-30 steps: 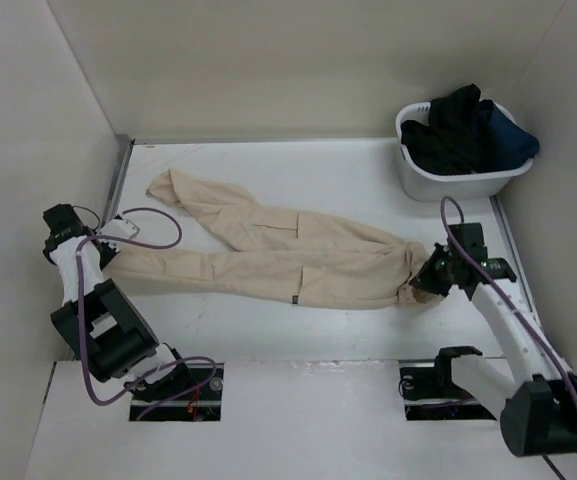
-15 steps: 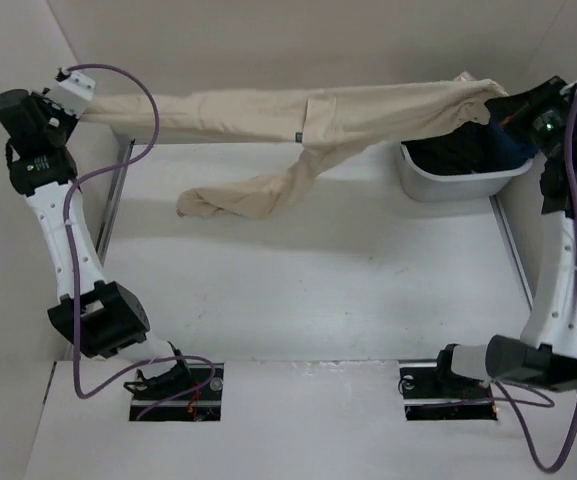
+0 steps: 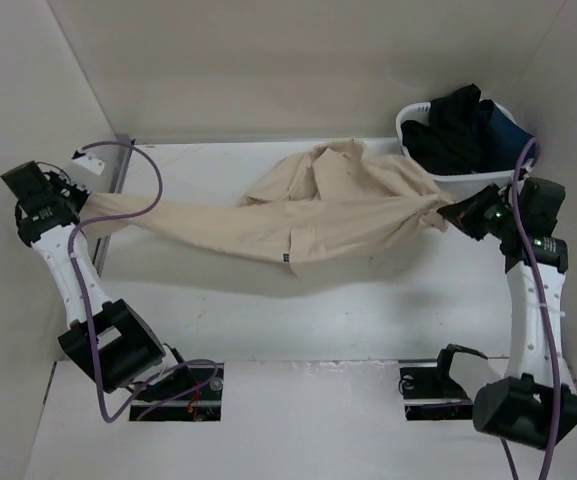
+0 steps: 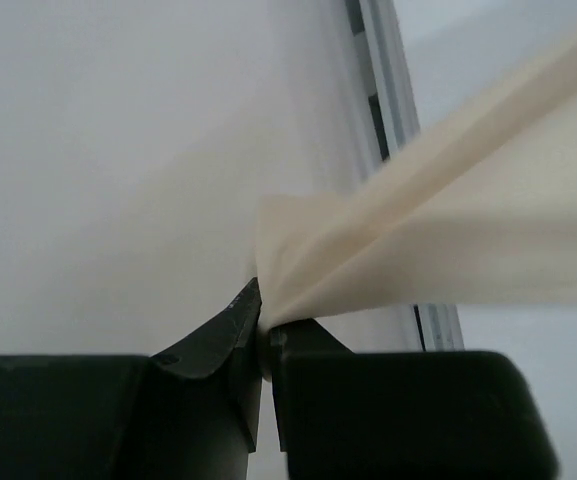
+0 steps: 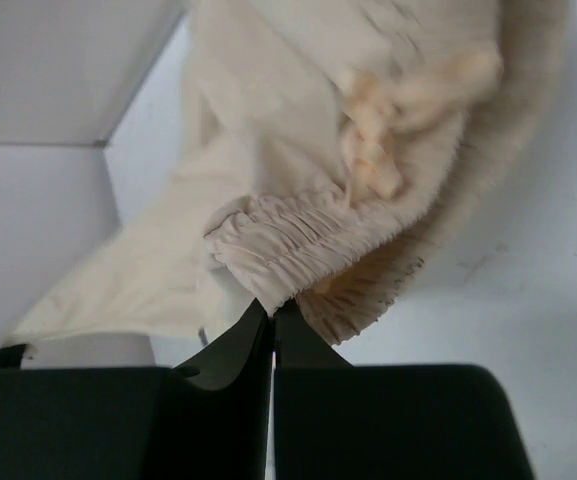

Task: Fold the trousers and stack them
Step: Flatten the trousers out

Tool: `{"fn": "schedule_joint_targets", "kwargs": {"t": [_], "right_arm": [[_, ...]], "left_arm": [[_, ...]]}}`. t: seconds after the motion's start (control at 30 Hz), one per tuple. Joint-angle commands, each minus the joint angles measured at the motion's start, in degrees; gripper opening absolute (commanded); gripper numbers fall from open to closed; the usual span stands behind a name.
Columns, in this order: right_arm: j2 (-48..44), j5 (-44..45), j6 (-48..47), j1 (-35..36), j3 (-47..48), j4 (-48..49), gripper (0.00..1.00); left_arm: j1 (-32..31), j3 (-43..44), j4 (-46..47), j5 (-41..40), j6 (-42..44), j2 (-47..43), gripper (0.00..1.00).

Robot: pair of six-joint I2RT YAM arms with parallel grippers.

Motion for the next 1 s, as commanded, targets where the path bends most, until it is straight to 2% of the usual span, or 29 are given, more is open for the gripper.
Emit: {"fn": "schedule_joint_targets", "kwargs": {"t": [0.0, 0.23, 0.4, 0.5, 0.6, 0.77, 0.87, 0.97], "right_arm": [[-9.0, -6.4, 1.3, -0.4, 7.5, 9.4, 0.01], [-15.6, -13.6, 4.6, 0.1, 23.7, 17.7, 0.03], [-18.1, -16.6, 3.4, -1.9, 32.2, 19.0, 0.04], [-18.8, -17.5, 3.8, -1.4, 30.0, 18.5, 0.06], [-18.4, -16.1, 6.6, -2.4, 21.7, 17.1, 0.03], [-11.7, -10.5, 8.4, -2.0, 9.9, 18.3, 0.01], [-2.4, -7.0, 8.7, 3.1, 10.9, 22.4, 0.01], [8.8, -4.9, 10.1, 9.5, 21.7, 27.1, 0.01]], "left_arm": [[4.9, 7.9, 4.0, 3.9, -3.1, -2.3, 0.04], [13.6, 27.6, 6.8, 10.4, -22.0, 1.2, 0.04], [17.8, 32.9, 9.9, 12.6, -28.8, 2.1, 0.04], [18.7, 32.5, 10.0, 13.1, -28.3, 1.5, 0.05], [17.9, 29.7, 8.8, 14.2, -26.7, 0.5, 0.05], [11.7, 23.9, 5.6, 12.1, -20.9, 0.7, 0.05], [6.5, 22.3, 2.5, 7.2, -15.6, 4.0, 0.05], [1.6, 24.1, 2.1, 1.7, -14.0, 8.9, 0.05]]}}
